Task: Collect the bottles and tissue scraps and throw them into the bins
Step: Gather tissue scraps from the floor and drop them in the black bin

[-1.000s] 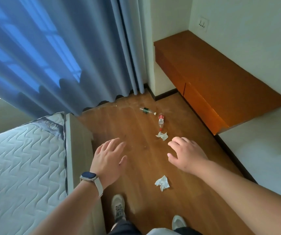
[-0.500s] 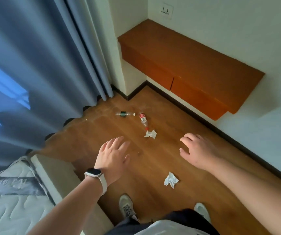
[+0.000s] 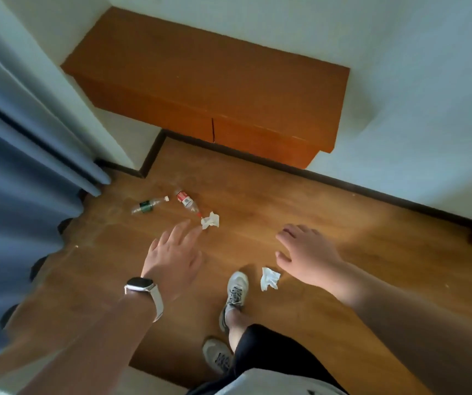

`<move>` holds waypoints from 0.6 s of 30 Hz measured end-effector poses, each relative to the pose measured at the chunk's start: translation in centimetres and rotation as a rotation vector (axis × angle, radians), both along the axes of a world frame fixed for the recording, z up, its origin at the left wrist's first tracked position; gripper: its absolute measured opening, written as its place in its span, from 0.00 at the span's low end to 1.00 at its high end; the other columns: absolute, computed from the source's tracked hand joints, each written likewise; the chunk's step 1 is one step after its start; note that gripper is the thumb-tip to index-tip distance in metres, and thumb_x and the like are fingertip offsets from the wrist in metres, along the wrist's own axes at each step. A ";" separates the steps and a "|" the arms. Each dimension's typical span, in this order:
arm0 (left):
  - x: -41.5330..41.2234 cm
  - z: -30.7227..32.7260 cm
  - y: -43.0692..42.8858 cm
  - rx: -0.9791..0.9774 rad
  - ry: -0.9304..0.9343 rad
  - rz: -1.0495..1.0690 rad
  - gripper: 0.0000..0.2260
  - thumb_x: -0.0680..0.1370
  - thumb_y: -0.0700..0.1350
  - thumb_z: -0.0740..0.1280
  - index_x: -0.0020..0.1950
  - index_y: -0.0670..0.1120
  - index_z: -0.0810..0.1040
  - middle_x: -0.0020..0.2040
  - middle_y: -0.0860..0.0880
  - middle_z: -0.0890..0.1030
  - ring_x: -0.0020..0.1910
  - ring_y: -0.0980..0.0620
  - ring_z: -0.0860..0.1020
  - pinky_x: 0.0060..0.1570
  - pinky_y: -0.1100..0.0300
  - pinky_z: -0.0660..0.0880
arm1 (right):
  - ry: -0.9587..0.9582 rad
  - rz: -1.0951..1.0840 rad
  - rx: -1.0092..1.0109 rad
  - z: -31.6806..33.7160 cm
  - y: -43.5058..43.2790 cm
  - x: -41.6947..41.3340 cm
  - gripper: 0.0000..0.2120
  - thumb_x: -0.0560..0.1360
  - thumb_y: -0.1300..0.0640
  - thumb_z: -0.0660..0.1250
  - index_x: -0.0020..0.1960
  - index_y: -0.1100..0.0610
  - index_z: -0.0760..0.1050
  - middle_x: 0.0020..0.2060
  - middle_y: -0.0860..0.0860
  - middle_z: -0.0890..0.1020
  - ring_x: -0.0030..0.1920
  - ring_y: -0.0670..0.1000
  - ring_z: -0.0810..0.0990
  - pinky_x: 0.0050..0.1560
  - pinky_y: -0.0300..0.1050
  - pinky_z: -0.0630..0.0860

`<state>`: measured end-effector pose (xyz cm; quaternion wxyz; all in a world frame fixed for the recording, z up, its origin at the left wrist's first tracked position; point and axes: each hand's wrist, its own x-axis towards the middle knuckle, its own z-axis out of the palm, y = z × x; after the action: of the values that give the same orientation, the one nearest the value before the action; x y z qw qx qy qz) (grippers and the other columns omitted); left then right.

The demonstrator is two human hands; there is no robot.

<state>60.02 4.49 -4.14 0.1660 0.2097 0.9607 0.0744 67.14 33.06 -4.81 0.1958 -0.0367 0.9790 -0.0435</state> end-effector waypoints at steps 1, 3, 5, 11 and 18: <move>-1.0 -0.3 0.5 -0.014 -0.011 -0.023 0.25 0.79 0.54 0.58 0.76 0.55 0.58 0.77 0.51 0.59 0.72 0.46 0.65 0.69 0.48 0.64 | -0.017 0.003 -0.009 -0.8 0.3 -0.5 0.20 0.79 0.43 0.54 0.66 0.52 0.70 0.64 0.48 0.72 0.62 0.52 0.71 0.61 0.50 0.70; -2.7 -0.5 1.2 -0.050 -0.048 -0.081 0.26 0.79 0.54 0.58 0.77 0.54 0.57 0.77 0.50 0.59 0.71 0.45 0.67 0.67 0.47 0.66 | -0.059 -0.006 -0.038 -2.3 0.8 -1.5 0.20 0.79 0.44 0.55 0.65 0.54 0.71 0.63 0.50 0.72 0.62 0.54 0.72 0.59 0.50 0.71; -4.5 -0.8 1.7 -0.097 -0.070 -0.141 0.27 0.80 0.55 0.57 0.77 0.54 0.56 0.77 0.50 0.58 0.70 0.45 0.68 0.66 0.48 0.68 | -0.065 -0.027 -0.056 -3.8 1.2 -2.8 0.20 0.78 0.45 0.57 0.64 0.55 0.72 0.62 0.51 0.74 0.60 0.54 0.74 0.57 0.50 0.72; -10.7 -3.2 3.4 -0.078 -0.057 -0.262 0.27 0.73 0.47 0.69 0.71 0.50 0.64 0.68 0.42 0.72 0.59 0.41 0.77 0.53 0.45 0.77 | -0.061 -0.167 -0.108 -6.2 2.5 -5.2 0.17 0.75 0.46 0.61 0.58 0.55 0.76 0.53 0.52 0.78 0.52 0.55 0.77 0.48 0.49 0.73; -15.6 -6.4 7.5 -0.093 -0.053 -0.500 0.28 0.66 0.44 0.77 0.65 0.45 0.75 0.61 0.41 0.78 0.53 0.41 0.80 0.47 0.49 0.77 | -0.103 -0.410 -0.141 -8.5 3.7 -4.1 0.25 0.76 0.41 0.50 0.63 0.52 0.73 0.60 0.51 0.75 0.60 0.56 0.74 0.55 0.50 0.70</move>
<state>44.44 11.99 -10.53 0.2138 0.4309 0.8767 -0.0079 63.05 36.77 -13.33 0.2295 0.1516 0.9493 -0.1524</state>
